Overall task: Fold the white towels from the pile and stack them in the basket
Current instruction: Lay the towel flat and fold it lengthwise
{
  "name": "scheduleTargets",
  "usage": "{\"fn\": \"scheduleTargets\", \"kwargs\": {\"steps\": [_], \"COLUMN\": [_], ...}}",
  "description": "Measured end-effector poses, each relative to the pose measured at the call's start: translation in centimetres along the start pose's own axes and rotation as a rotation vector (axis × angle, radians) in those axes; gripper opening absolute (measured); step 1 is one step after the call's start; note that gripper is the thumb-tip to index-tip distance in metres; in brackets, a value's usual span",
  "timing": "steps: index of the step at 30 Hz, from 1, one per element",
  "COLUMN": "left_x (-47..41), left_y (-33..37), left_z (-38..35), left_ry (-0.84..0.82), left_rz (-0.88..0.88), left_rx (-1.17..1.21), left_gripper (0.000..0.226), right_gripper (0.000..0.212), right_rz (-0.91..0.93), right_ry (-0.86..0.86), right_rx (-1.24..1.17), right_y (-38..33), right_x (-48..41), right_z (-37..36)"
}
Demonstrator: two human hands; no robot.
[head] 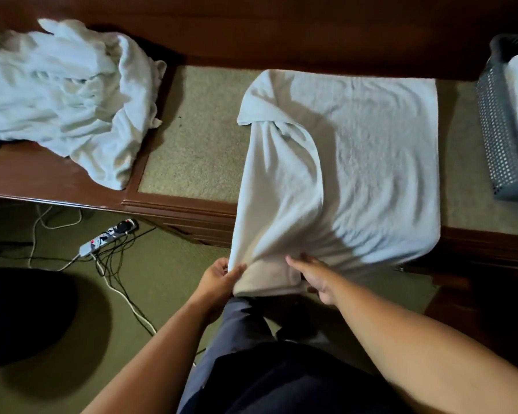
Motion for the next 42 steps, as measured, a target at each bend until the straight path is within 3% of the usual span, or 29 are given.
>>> {"fn": "scheduleTargets", "kwargs": {"steps": [2,6,10,11,14,18,22,23,26,29,32,33,37,42], "left_x": [0.2,0.2,0.1,0.0,-0.3,-0.2,0.2,0.4,0.6,0.7,0.5,0.4,0.0,-1.4], "left_y": [-0.2,0.1,0.4,0.3,-0.3,-1.5,-2.3,-2.3,-2.5,-2.6,-2.2,-1.8,-0.4,1.5], "left_z": [0.2,0.8,1.5,1.6,2.0,2.3,2.2,2.1,2.1,2.0,1.2,0.7,-1.5,-4.1], "left_ry": [0.014,0.091,0.068,0.039,-0.032,-0.033,0.021,0.031,0.039,0.031,0.088,0.117,0.156,0.069], "left_rz": [-0.018,-0.117,-0.190,-0.185,-0.139,-0.101,-0.112,-0.113,-0.117,-0.098,-0.091,-0.096,-0.147,-0.326], "left_rx": [-0.049,-0.288,-0.496,-0.537,-0.602,-0.650,-0.707,-0.720,-0.719,-0.710,-0.786,-0.841,-1.086,-1.143], "left_gripper": [0.040,0.030,0.017,0.016,0.019,0.018,0.019,0.019,0.019,0.014,0.019,0.028,0.073,0.075], "right_gripper": [0.067,0.058,0.017,0.023,0.067,0.068,0.109,0.107,0.065,0.068,0.020,0.014,0.044,0.057], "right_rz": [0.002,0.031,0.047,0.048,0.039,-0.024,-0.030,-0.026,0.017,0.016,0.055,0.057,0.109,0.376], "right_ry": [0.006,0.101,0.084,0.079,0.019,-0.070,-0.024,-0.007,0.026,0.078,0.213,0.279,0.388,0.528], "right_rx": [-0.013,-0.111,-0.266,-0.280,-0.237,-0.101,0.026,0.068,0.182,0.350,0.613,0.695,0.824,0.986], "right_y": [0.3,0.2,0.5,0.7,2.1,4.4,6.7,6.7,5.7,5.3,4.7,4.4,3.1,-0.3], "right_x": [0.3,1.4,2.7,3.4,4.6,6.0,5.7,5.8,6.5,6.4,6.0,6.0,6.0,4.9], "right_z": [0.2,0.8,1.8,2.0,2.9,3.1,2.6,2.5,2.4,2.7,2.6,2.5,1.5,1.3]}}
Point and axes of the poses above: each hand's wrist, its own x-axis away from the middle knuckle, its own z-axis out of the back of the hand, y = z × x, the point moved 3 cm from there along -x, towards the middle knuckle, and after that the axes turned 13 degrees about x, right-handed, at the moved point
